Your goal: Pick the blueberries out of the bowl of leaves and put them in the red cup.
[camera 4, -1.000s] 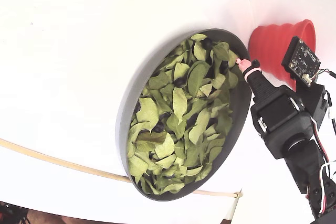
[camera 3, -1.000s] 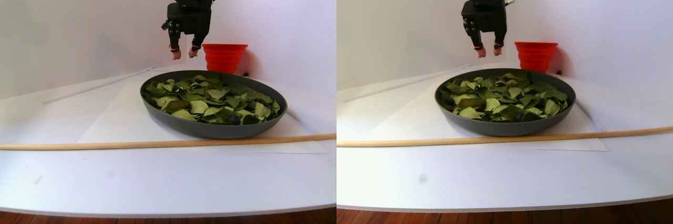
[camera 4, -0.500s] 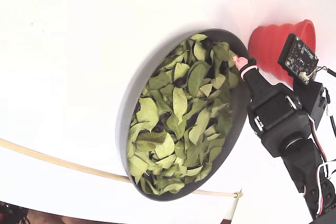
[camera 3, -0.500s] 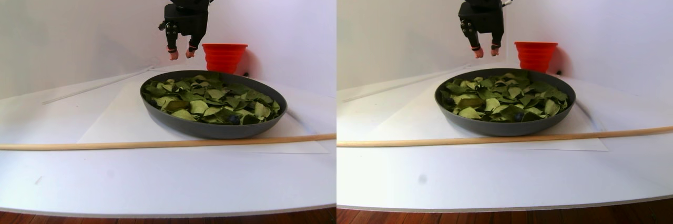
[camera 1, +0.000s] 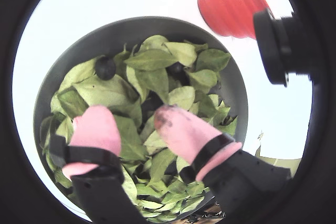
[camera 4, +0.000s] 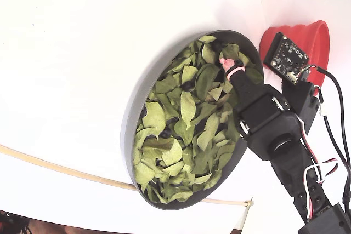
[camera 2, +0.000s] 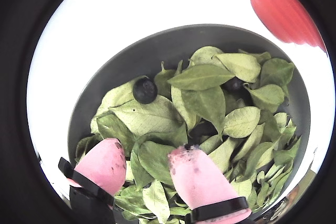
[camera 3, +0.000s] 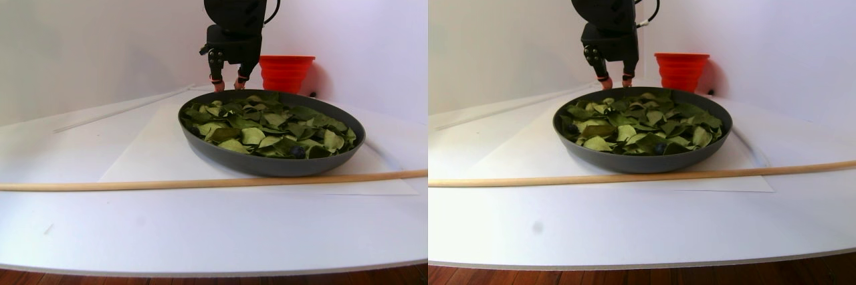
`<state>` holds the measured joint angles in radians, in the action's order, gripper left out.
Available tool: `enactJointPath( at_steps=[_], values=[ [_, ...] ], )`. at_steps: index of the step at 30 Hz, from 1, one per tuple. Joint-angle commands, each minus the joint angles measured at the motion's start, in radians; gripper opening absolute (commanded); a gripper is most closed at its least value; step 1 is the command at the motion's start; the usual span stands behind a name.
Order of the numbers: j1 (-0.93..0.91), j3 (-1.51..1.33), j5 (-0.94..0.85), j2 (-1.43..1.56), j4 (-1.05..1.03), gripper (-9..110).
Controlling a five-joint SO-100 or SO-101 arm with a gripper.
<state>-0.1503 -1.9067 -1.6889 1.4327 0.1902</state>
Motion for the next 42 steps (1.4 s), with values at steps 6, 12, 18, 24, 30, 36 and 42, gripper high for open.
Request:
enactJointPath(
  at_steps=[6, 12, 18, 24, 30, 36, 42],
  values=[
    [0.002, 0.083, 0.012, -0.034, 0.046, 15],
    [0.002, 0.123, 0.02, -0.069, 0.06, 16],
    [0.011, 0.153, 0.026, -0.094, 0.074, 16],
    [0.009, 0.192, 0.025, -0.126, 0.083, 16],
    [0.008, 0.219, 0.021, -0.158, 0.097, 16],
    [0.006, 0.241, 0.023, -0.181, 0.106, 16],
    [0.006, 0.258, 0.029, -0.21, 0.127, 16]
  ],
)
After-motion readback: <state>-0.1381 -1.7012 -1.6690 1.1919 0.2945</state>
